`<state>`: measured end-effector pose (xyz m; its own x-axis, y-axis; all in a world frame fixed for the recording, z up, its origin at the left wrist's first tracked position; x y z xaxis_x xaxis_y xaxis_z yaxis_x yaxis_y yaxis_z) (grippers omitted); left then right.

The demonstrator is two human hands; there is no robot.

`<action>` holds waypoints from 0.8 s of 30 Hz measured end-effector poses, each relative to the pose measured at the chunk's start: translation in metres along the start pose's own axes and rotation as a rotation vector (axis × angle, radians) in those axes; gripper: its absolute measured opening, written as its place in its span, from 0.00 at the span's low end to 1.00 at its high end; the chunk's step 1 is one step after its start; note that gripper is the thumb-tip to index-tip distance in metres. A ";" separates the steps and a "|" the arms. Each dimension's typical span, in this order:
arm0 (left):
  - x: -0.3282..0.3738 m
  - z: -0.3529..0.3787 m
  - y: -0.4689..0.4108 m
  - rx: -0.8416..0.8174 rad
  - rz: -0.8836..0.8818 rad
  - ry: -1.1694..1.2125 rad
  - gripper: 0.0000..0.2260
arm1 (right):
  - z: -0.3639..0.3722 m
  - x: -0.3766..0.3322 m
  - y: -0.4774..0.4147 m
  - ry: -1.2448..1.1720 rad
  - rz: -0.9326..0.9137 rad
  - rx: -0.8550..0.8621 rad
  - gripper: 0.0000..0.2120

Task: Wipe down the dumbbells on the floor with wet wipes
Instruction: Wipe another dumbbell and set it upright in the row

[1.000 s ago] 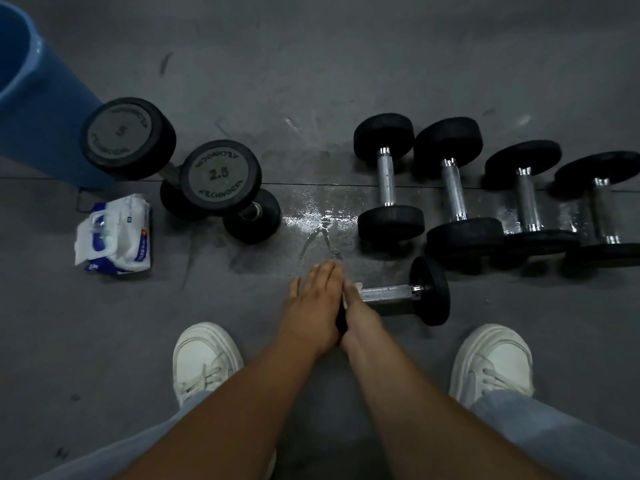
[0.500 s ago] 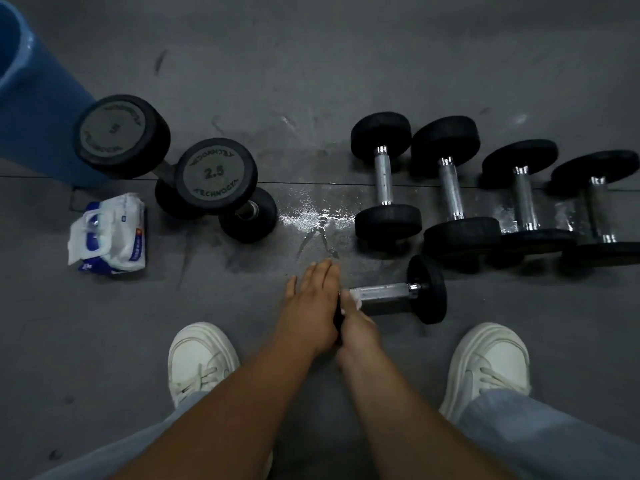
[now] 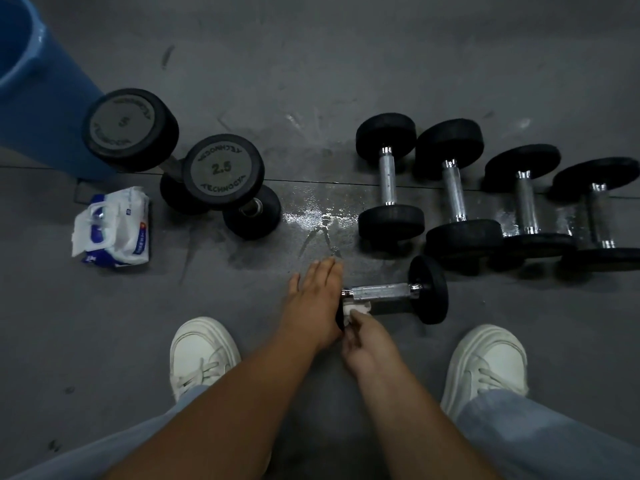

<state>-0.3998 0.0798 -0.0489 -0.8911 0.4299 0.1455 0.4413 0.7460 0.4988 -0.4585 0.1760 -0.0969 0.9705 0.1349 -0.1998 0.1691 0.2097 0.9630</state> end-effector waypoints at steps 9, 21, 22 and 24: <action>-0.001 0.001 -0.002 0.023 -0.004 0.011 0.44 | 0.006 -0.016 0.001 0.251 -0.130 0.048 0.04; -0.002 0.003 -0.003 0.026 -0.003 0.027 0.43 | 0.027 -0.026 0.037 1.944 -1.337 -0.343 0.34; -0.003 0.002 -0.004 0.025 -0.008 0.025 0.44 | 0.036 -0.028 0.032 2.014 -1.354 -0.338 0.33; -0.004 0.003 -0.006 0.015 -0.007 0.012 0.45 | 0.052 -0.032 0.016 2.100 -1.266 -0.333 0.32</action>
<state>-0.3988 0.0753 -0.0547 -0.8953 0.4187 0.1518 0.4364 0.7566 0.4869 -0.4783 0.1244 -0.0659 -0.8882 0.1783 -0.4234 0.0462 0.9516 0.3039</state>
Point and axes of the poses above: each hand's wrist, its own y-axis away from the middle knuckle, its own z-axis out of the palm, x = y × z, the point moved 8 cm from there along -y, towards the middle knuckle, and after that the axes turned 13 degrees about -y, right-handed, at the moved point
